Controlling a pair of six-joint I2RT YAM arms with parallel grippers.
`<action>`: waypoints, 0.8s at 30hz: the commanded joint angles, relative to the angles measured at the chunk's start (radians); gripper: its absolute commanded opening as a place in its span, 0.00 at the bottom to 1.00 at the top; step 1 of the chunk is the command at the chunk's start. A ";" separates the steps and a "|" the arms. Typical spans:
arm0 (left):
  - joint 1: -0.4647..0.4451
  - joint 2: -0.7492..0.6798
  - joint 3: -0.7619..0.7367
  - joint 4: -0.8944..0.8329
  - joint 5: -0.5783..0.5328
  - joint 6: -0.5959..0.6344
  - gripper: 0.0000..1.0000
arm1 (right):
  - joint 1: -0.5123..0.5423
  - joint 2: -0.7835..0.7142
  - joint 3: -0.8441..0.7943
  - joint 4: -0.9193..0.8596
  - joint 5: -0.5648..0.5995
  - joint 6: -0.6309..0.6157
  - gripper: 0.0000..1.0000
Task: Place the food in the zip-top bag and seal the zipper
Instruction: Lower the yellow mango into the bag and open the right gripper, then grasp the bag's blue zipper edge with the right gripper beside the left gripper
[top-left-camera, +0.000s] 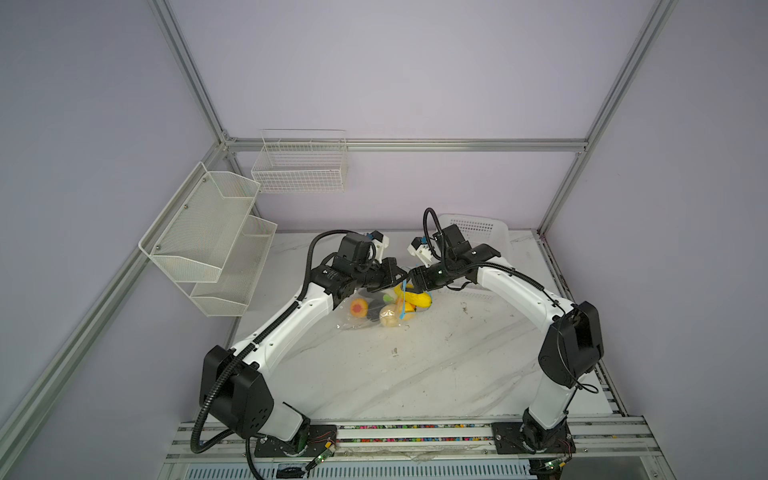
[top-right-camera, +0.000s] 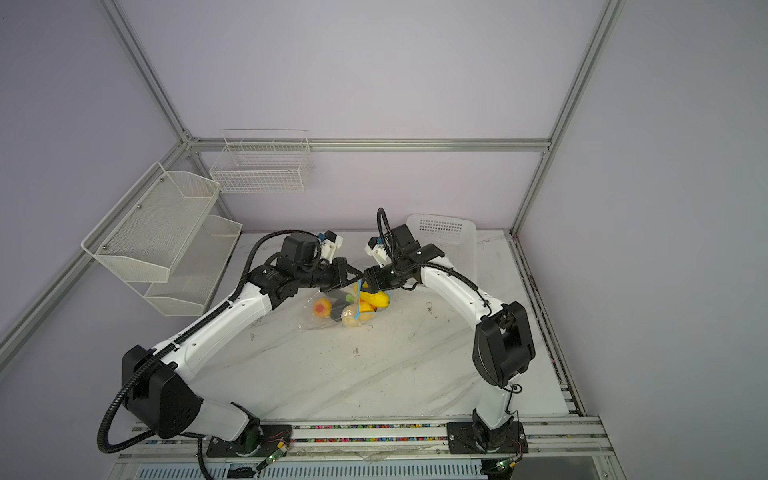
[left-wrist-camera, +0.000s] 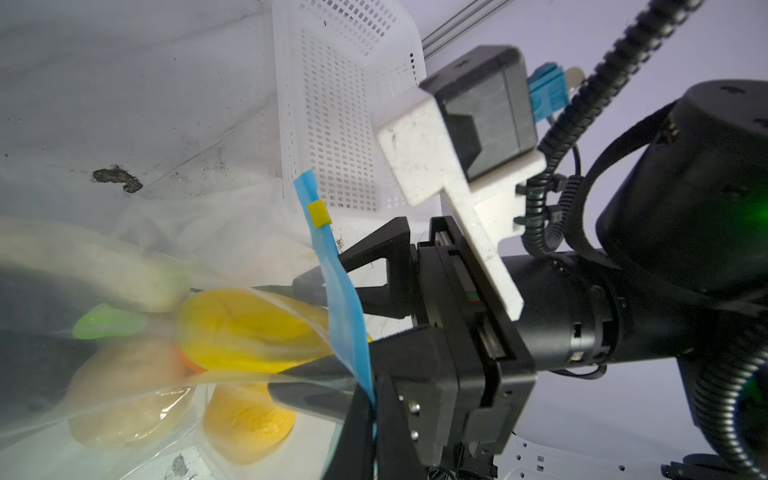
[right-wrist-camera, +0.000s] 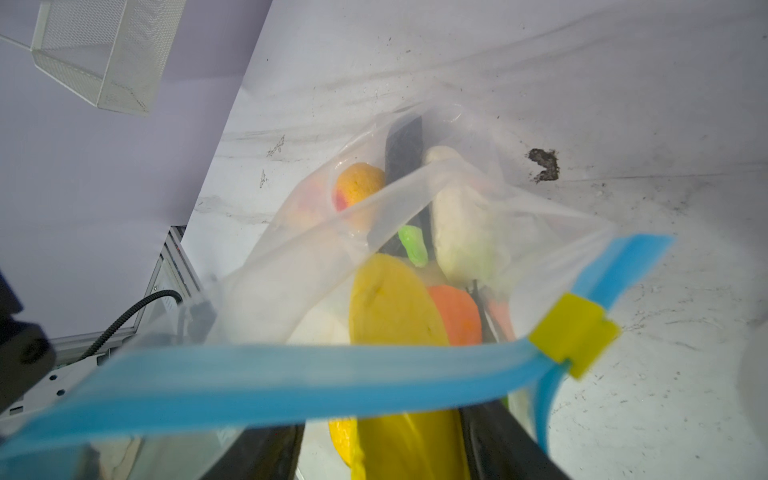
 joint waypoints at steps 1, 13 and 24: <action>0.001 -0.029 -0.031 0.050 0.017 -0.005 0.00 | 0.009 -0.047 0.030 0.013 0.019 0.026 0.66; 0.002 -0.033 -0.040 0.051 0.011 -0.001 0.00 | 0.008 -0.202 0.018 -0.005 0.155 0.079 0.65; 0.002 -0.034 -0.039 0.053 0.012 -0.001 0.00 | -0.001 -0.355 -0.254 0.025 0.342 0.193 0.48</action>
